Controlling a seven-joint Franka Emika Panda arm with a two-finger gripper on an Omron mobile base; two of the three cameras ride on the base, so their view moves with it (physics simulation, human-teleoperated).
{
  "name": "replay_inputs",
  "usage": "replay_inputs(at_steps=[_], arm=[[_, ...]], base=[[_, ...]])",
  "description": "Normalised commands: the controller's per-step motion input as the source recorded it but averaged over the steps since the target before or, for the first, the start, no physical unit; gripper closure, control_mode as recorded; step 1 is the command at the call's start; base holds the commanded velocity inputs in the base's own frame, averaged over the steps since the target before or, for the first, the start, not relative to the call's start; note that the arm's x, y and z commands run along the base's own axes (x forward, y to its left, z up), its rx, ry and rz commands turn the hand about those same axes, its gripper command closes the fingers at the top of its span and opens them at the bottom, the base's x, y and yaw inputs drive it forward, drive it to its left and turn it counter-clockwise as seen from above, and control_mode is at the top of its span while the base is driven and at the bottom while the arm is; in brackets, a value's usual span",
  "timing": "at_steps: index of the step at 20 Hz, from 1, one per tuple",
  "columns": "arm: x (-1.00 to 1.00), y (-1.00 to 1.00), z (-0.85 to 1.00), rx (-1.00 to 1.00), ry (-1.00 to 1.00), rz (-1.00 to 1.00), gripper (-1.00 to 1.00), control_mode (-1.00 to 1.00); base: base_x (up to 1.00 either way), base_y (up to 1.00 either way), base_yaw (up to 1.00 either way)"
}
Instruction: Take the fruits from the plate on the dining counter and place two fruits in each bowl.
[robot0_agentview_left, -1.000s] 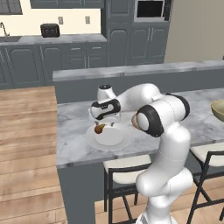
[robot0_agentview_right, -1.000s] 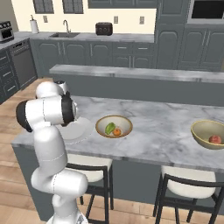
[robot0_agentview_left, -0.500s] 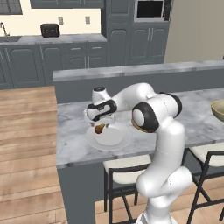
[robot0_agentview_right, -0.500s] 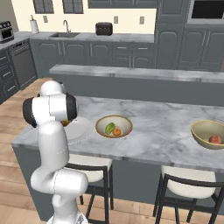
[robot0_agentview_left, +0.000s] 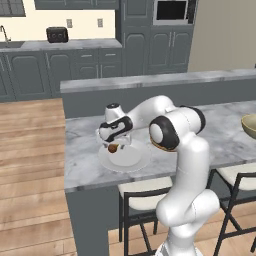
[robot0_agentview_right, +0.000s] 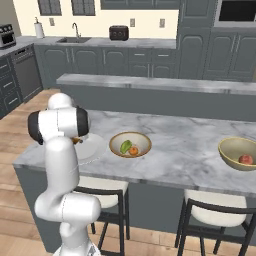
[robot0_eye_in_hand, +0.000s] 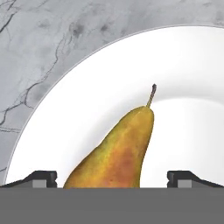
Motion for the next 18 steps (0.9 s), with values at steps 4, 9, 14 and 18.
replay_inputs(at_steps=[4,9,14,18], arm=[[0.00,0.00,-0.13,0.00,0.00,0.00,1.00,-1.00],[0.00,0.00,0.00,0.00,0.00,-0.02,1.00,-1.00],[-0.49,-0.61,0.65,0.00,0.00,0.14,1.00,-1.00],[-1.00,-0.28,1.00,0.00,0.03,0.24,1.00,-1.00]], base=[[0.00,0.00,0.00],[0.00,0.00,0.00],[0.00,0.00,0.00],[0.00,0.00,0.00]])
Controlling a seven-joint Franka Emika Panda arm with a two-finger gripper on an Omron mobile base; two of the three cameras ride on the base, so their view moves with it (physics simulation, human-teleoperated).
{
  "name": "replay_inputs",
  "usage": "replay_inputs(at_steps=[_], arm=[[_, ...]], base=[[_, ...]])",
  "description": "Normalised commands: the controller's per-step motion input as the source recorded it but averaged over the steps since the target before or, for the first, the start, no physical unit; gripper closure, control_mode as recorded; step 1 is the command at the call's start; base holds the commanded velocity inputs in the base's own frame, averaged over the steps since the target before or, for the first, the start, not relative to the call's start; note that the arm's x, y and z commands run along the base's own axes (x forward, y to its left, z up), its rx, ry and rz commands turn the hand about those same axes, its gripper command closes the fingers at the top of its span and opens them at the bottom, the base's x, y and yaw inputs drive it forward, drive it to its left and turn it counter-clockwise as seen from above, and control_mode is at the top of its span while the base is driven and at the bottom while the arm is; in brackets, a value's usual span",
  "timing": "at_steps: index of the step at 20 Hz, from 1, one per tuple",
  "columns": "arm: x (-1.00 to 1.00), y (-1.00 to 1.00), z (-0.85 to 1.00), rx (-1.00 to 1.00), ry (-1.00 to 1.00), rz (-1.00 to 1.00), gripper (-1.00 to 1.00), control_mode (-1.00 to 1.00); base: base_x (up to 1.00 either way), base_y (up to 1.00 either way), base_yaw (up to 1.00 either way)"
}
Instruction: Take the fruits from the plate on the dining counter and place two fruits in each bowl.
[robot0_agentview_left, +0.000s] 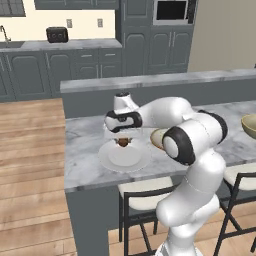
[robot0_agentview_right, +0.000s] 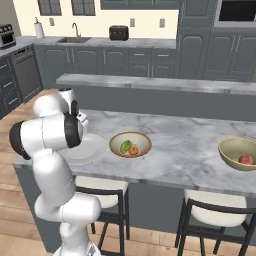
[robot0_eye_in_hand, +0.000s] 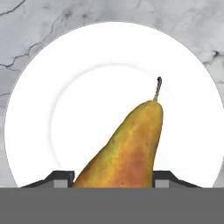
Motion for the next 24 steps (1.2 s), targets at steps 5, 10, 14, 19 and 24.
replay_inputs(at_steps=[5,10,14,19,24], arm=[[-1.00,-0.44,1.00,0.00,0.06,0.21,1.00,-1.00],[-0.65,-0.74,0.32,-0.05,0.18,0.12,1.00,-1.00],[0.00,-0.32,0.00,0.00,0.02,0.01,1.00,-1.00],[0.00,-0.24,0.00,0.00,0.00,0.00,1.00,-1.00],[0.00,0.00,0.00,0.00,0.00,0.00,1.00,1.00]], base=[[0.00,0.00,0.00],[0.00,0.00,0.00],[0.00,0.00,0.00],[0.00,0.00,0.00],[0.00,-0.96,0.00]])
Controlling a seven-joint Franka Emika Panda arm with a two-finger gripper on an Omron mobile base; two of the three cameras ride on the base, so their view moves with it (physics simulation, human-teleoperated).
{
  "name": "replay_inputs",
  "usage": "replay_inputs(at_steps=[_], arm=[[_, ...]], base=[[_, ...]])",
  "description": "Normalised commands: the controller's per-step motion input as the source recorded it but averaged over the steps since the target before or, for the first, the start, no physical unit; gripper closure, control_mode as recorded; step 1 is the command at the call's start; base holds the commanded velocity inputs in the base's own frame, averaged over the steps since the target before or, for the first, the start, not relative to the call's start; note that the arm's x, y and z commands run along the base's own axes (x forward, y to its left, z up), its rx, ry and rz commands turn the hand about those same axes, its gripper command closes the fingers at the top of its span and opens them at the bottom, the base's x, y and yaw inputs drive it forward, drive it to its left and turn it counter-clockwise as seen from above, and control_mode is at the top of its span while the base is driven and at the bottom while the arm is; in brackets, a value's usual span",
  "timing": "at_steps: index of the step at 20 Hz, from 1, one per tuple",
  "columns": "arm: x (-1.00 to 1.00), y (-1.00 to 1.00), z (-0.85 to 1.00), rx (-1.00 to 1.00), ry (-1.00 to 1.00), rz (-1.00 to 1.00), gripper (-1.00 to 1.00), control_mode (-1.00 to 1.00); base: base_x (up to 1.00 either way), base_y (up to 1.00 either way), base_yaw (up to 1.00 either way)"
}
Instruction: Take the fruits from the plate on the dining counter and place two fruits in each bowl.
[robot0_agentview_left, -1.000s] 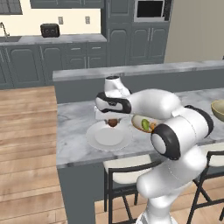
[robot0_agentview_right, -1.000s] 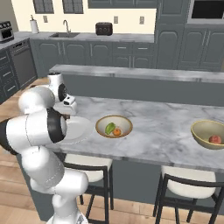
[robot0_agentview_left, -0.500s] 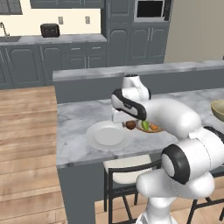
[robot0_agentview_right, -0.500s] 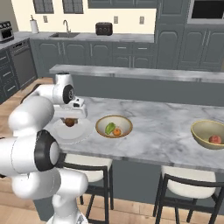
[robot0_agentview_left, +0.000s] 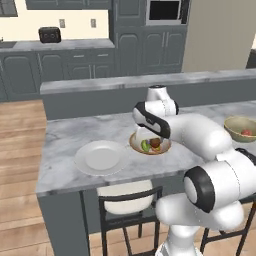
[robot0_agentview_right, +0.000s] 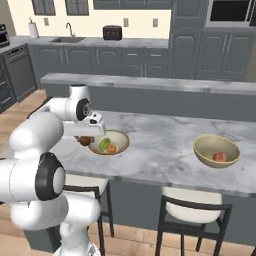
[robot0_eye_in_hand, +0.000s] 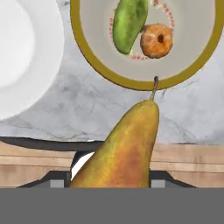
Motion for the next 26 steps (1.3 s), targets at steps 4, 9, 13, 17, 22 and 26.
replay_inputs(at_steps=[4,9,13,17,22,26], arm=[[0.00,0.00,0.00,0.00,0.00,0.00,1.00,1.00],[0.00,0.00,0.00,0.00,0.00,0.00,1.00,1.00],[0.00,0.00,0.00,0.00,0.00,0.00,1.00,1.00],[0.03,-0.12,0.00,0.00,0.00,-0.06,1.00,-1.00],[0.12,-0.40,0.00,0.06,-0.03,-0.29,1.00,-1.00],[0.26,-0.93,0.03,0.09,-0.05,-0.10,1.00,-1.00]], base=[[0.00,-0.89,0.00],[0.17,-0.48,-0.04],[0.29,-0.19,-0.15],[0.19,-0.21,-0.16],[0.00,0.00,0.00],[0.00,0.00,0.00]])
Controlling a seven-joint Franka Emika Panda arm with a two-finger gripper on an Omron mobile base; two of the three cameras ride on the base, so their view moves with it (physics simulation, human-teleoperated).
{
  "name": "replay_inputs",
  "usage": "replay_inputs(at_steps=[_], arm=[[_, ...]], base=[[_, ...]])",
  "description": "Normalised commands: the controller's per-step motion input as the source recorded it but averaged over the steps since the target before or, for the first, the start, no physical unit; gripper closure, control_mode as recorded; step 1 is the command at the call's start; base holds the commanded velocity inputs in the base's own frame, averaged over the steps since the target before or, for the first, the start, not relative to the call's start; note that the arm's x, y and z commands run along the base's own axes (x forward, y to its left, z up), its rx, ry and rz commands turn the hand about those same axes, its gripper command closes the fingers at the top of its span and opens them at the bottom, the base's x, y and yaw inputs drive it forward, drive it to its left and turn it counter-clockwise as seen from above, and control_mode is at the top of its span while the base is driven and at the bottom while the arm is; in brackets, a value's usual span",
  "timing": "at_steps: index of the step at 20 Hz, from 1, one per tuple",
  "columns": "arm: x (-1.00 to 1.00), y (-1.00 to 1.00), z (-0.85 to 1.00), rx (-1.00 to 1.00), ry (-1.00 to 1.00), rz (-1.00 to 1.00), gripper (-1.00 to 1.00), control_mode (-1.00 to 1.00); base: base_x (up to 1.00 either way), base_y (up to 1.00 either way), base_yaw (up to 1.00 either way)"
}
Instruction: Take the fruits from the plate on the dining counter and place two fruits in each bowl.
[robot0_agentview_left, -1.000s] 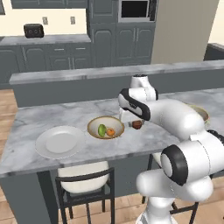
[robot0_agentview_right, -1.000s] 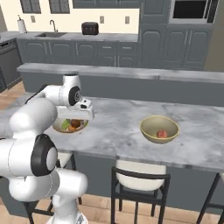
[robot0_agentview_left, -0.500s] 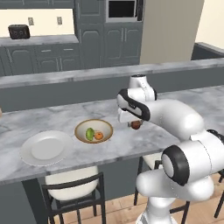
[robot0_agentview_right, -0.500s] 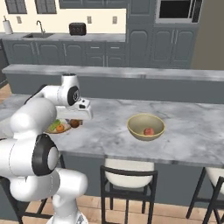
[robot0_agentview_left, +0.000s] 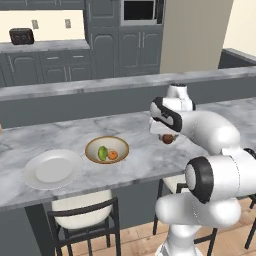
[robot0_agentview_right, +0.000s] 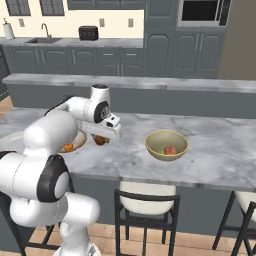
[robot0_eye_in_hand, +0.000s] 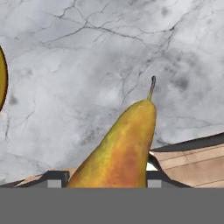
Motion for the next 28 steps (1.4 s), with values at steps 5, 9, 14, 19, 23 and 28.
replay_inputs(at_steps=[5,9,14,19,23,28], arm=[[0.60,-1.00,0.19,0.01,-0.05,0.01,1.00,-1.00],[0.32,-1.00,0.42,0.00,-0.01,0.13,1.00,-1.00],[0.00,-0.96,0.02,-0.02,-0.11,0.04,1.00,-1.00],[0.00,-0.64,-0.33,-0.03,-0.12,0.07,1.00,-1.00],[0.28,-0.43,-0.33,-0.06,-0.02,0.10,1.00,-1.00],[0.55,-0.47,-0.12,-0.01,0.01,0.09,1.00,-1.00]], base=[[0.00,0.00,0.00],[0.00,0.00,0.00],[0.00,0.00,0.00],[0.00,0.00,0.00],[0.00,0.00,0.00],[0.00,0.00,0.00]])
